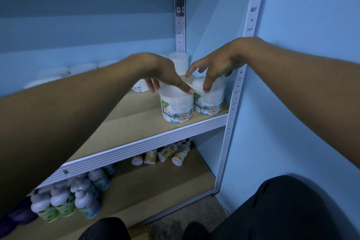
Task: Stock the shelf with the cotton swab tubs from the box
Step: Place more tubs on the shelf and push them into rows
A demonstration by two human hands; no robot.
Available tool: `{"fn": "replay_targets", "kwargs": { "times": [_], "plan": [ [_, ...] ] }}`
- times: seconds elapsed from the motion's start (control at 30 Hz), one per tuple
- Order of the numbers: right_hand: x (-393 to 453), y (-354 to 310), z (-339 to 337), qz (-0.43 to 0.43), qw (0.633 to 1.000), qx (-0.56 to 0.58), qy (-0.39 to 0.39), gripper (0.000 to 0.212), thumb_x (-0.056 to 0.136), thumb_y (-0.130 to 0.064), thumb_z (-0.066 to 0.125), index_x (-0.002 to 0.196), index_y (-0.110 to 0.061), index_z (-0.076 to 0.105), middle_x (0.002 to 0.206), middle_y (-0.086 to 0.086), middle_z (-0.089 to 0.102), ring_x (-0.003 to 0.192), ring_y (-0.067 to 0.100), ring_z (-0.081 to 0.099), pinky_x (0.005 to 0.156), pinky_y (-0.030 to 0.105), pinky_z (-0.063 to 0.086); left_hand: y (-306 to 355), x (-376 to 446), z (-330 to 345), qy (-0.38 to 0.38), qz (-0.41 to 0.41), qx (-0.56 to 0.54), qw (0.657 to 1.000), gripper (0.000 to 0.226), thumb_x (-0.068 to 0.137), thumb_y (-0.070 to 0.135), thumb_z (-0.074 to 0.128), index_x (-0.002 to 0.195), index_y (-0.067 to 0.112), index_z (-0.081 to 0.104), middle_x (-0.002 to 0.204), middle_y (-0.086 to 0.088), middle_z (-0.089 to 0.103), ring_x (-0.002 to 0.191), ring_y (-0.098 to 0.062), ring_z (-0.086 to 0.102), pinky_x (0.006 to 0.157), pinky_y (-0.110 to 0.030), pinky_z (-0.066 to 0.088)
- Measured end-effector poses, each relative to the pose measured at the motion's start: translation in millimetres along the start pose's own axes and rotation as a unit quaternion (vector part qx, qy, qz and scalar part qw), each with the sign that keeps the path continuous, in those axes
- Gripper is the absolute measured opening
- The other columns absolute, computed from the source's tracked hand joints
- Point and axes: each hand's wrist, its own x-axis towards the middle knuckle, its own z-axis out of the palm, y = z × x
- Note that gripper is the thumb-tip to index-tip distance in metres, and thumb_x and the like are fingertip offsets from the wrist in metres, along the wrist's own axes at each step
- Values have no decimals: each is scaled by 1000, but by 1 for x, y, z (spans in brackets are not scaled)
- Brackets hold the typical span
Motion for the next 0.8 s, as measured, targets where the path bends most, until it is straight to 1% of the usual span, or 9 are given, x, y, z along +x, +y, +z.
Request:
{"fn": "replay_targets", "kwargs": {
  "times": [0.13,0.27,0.33,0.47,0.57,0.6,0.67,0.73,0.8],
  "plan": [
    [2,-1,-4,-6,1000,26,16,62,92,-21,68,142,-48,44,160,1,29,148,28,25,113,58,32,-33,-6,-10,24,4,-20,1000,90,68,74,71,132,12,56,131,-3,56,98,-23,68,83,-38,61],
    [12,-8,-6,-12,998,-5,56,55,91,-26,66,139,-46,48,155,0,37,140,24,37,108,51,42,-69,-12,-16,68,-9,-21,997,67,79,62,70,122,11,62,121,-4,59,97,-22,66,86,-39,60],
    [20,-15,-7,-15,997,-21,73,53,92,-29,66,138,-46,48,152,-2,39,135,23,42,104,48,46,-87,-15,-19,90,-24,-7,996,62,82,58,70,124,13,62,121,-4,60,101,-23,64,88,-39,59],
    [38,-38,-6,-35,994,-41,97,50,90,-38,67,136,-45,49,148,-1,42,127,24,49,100,46,51,-123,-18,-23,100,-53,2,994,65,82,54,72,132,15,58,131,-2,56,110,-25,59,90,-40,58],
    [53,-63,-3,-48,992,-50,109,54,89,-43,69,138,-42,47,144,-3,43,119,25,53,98,45,52,-149,-19,-24,106,-65,11,992,68,83,54,71,137,18,53,137,0,52,113,-26,59,94,-39,55],
    [59,-70,-2,-52,990,-58,113,57,88,-45,69,140,-41,45,143,-3,44,116,24,53,98,44,53,-159,-18,-25,114,-70,28,991,69,82,56,71,139,21,52,139,1,52,114,-26,59,95,-38,53],
    [71,-86,0,-59,988,-74,118,62,87,-49,69,141,-41,42,142,-5,47,114,23,56,98,43,52,-176,-16,-27,139,-75,68,985,71,81,59,70,140,27,49,143,3,50,123,-25,55,101,-38,45],
    [84,-100,2,-66,985,-91,128,66,86,-53,68,144,-41,39,145,-5,47,118,23,55,101,41,49,-192,-10,-27,164,-70,80,981,72,80,58,70,141,28,47,146,0,46,132,-25,47,107,-40,40],
    [96,-114,5,-70,984,-94,134,69,88,-52,66,148,-38,35,151,-4,42,113,24,55,97,38,50,-201,-5,-27,179,-56,77,979,72,80,57,71,142,27,47,147,-2,45,132,-25,45,107,-42,40]
  ]
}}
